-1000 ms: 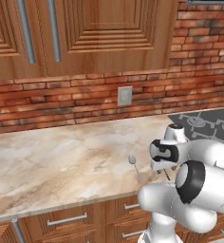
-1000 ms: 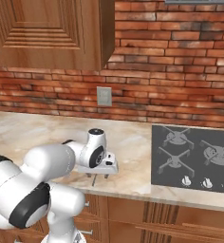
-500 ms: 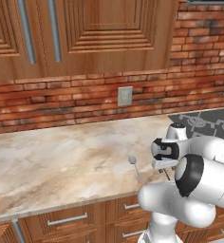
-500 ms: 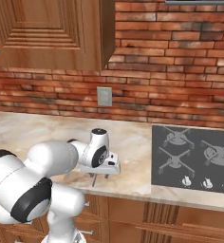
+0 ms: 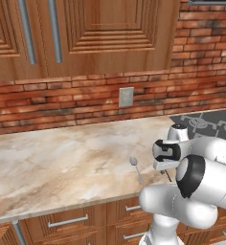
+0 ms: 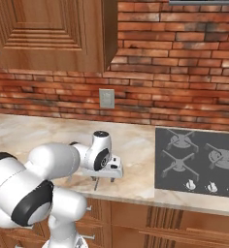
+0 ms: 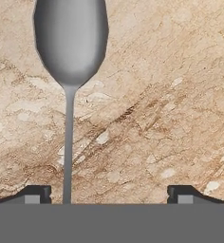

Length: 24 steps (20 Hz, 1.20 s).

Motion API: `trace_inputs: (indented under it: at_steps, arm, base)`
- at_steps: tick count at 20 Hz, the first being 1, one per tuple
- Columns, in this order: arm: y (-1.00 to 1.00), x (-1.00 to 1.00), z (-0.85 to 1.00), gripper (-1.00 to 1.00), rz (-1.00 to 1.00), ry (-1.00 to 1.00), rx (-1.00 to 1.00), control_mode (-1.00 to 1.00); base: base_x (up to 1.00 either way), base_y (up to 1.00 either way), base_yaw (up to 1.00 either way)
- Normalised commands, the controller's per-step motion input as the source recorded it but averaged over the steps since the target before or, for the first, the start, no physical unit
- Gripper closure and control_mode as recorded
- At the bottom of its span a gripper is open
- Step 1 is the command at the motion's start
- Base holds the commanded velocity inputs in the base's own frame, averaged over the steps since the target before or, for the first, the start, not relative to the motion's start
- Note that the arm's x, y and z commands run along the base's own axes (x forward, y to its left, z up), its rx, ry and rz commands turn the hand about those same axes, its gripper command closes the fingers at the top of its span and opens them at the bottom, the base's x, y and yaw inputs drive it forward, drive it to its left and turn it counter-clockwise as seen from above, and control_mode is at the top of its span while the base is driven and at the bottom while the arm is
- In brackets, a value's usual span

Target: Organize the utensils by type. Pick up the wooden spoons from the counter and place them in the open cabinet. Then pick up the metallic utensils from the counter and place them in the open drawer.

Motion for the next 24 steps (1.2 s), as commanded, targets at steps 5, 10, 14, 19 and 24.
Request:
trace_inputs:
  at_steps: [5,10,14,19,24]
  arm:
    - [0.00,0.00,-0.24,-1.00,0.00,0.07,-0.05,-1.00]
    - [0.00,0.00,-0.27,1.00,0.00,0.06,-0.04,-1.00]
    - [-0.02,-0.31,-0.61,1.00,0.00,-0.03,0.00,-1.00]
    - [-0.14,-0.54,-0.96,1.00,0.00,-0.16,0.07,-1.00]
    - [0.16,-0.30,-0.91,1.00,0.00,-0.16,0.01,-1.00]
  base:
    - [0.00,0.00,0.00]
    - [0.00,0.00,0.00]
    - [0.00,0.00,0.00]
    - [0.00,0.00,0.00]
    - [0.00,0.00,0.00]
